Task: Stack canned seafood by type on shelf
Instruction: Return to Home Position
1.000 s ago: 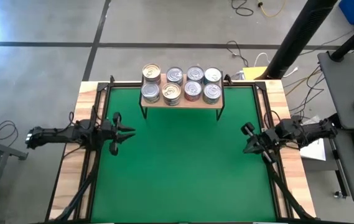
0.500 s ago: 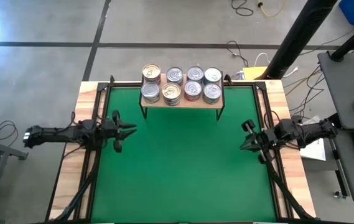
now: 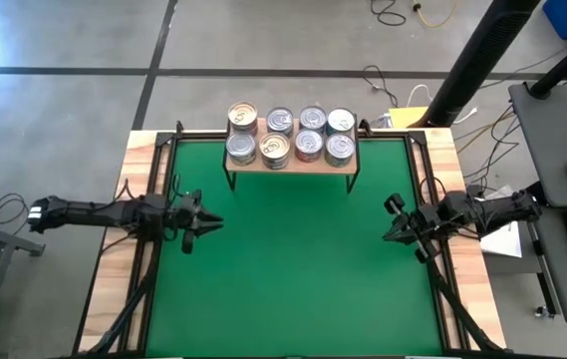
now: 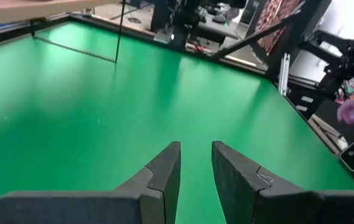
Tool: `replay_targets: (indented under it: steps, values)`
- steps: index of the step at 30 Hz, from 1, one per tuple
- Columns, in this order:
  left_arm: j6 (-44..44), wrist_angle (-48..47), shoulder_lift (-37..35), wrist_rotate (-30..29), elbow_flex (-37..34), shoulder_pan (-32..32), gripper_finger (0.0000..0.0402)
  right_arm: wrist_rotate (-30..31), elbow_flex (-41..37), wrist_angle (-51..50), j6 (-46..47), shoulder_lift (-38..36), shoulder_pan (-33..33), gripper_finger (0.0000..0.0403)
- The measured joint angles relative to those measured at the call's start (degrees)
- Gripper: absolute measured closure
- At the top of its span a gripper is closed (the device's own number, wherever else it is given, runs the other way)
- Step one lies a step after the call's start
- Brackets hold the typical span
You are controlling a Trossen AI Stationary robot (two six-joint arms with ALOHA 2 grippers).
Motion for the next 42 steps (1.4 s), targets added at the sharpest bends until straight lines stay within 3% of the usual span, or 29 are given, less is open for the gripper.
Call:
replay_targets:
  steps: [42]
  values:
    - [0.0, 0.6, 4.7, 0.0, 0.7, 0.0, 0.0324, 0.0, 0.6, -0.3, 0.0, 0.0, 0.0, 0.0390]
